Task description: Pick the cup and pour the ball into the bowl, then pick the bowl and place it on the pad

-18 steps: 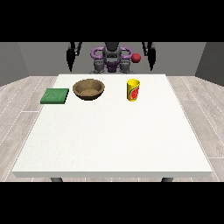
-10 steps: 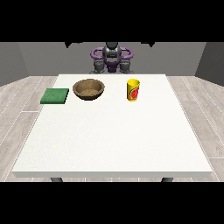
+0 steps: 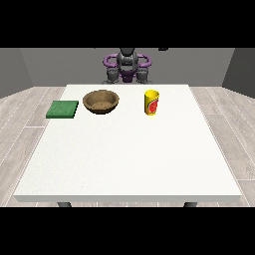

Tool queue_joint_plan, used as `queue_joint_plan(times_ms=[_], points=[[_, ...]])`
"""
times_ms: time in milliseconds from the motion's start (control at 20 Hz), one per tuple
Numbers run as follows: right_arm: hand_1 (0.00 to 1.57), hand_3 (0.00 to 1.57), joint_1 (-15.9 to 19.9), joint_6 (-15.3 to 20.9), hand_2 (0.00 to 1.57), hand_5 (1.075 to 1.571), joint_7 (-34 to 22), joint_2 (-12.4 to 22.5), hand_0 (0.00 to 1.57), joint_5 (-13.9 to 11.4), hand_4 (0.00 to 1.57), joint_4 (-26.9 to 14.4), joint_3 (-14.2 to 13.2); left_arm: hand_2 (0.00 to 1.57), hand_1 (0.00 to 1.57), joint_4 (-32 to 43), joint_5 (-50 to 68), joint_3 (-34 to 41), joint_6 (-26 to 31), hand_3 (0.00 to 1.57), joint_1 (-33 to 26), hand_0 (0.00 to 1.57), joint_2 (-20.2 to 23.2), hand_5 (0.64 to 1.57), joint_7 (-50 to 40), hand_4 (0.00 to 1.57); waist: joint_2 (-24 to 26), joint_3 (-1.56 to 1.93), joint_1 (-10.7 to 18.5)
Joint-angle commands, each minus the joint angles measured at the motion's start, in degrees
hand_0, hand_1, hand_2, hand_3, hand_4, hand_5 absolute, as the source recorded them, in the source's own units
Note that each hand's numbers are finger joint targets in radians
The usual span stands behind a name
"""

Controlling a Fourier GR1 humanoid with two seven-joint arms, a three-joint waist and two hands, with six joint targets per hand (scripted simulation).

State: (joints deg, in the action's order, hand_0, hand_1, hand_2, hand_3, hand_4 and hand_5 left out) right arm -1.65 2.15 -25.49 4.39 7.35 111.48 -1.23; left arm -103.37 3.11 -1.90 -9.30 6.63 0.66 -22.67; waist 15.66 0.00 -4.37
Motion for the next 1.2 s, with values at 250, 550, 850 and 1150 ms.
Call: queue_joint_plan(times_ms=[250, 550, 850, 1150], points=[[0.0, 0.0, 5.26, -1.53, 0.0, 1.55, 13.28, -0.5, 0.0, 0.6, 0.73, -3.34, -3.45, 0.0, 0.0, 4.81, -3.79, -0.71, -2.61, 0.0, 8.7, 0.0, -0.63, 1.544, 11.79, 0.58, -18.62, 0.04, -0.19], [0.0, 0.0, 9.96, -4.53, 0.0, 1.543, 20.48, 1.26, 0.0, 2.63, 0.69, -7.05, -6.31, 0.0, 0.0, 12.81, -3.34, 3.64, 0.71, 0.0, 9.61, 0.0, 1.76, 1.487, 27.01, 0.55, -28.66, 0.01, -0.62], [0.0, 0.0, 11.4, -7.83, 0.0, 1.553, 23.96, 4.28, 0.0, 5.62, 0.68, -10.41, -10.47, 0.0, 0.0, 24.34, -3.58, 5.85, 2.21, 0.0, 9.51, 0.0, 2.05, 1.48, 38.96, 0.31, -31.82, 0.0, -2.17], [0.0, 0.0, 7.48, -10.59, 0.0, 1.56, 26.45, 3.51, 0.0, 6.3, 0.67, -12.9, -9.55, 0.0, 0.0, 38.93, -2.84, 8.98, 4.15, 0.0, 12.92, 0.0, 3.75, 1.441, 44.85, 0.0, -27.13, 0.0, -3.11]])
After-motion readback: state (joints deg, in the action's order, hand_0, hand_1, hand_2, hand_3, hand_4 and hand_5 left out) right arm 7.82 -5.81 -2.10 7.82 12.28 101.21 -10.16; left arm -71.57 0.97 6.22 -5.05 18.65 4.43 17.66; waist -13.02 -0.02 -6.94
